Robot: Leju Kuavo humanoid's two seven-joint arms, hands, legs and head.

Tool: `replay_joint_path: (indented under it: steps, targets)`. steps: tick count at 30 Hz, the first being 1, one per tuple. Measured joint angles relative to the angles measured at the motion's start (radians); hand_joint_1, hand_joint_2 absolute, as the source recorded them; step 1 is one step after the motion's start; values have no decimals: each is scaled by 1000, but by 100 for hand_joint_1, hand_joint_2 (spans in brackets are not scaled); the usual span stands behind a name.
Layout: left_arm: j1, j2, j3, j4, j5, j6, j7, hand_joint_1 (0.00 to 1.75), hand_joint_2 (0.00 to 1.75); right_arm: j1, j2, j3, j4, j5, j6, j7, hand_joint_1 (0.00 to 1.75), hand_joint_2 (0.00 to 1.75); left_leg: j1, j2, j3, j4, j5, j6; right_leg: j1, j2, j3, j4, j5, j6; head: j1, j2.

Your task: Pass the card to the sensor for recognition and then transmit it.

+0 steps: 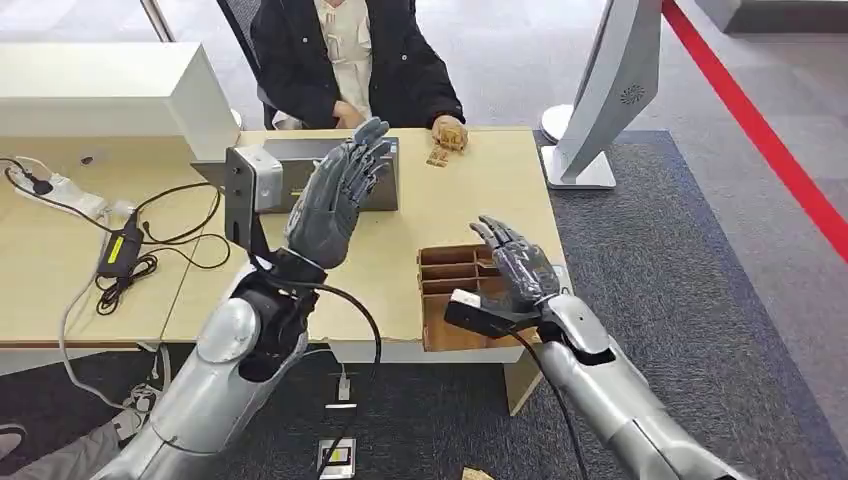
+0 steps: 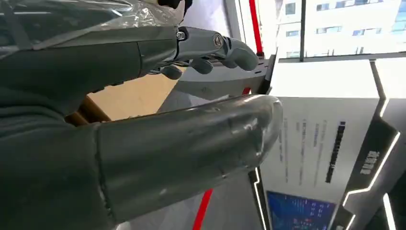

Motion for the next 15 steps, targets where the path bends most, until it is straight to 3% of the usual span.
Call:
replay_joint_path:
  steps: [15]
  targets:
    - [5,0,-5,0,14,23,8,0,0,-18,-16,-11,45,-4,-10,5,0,175,0,0,0,0,0,0,0,0,0,0,0,0,0,0]
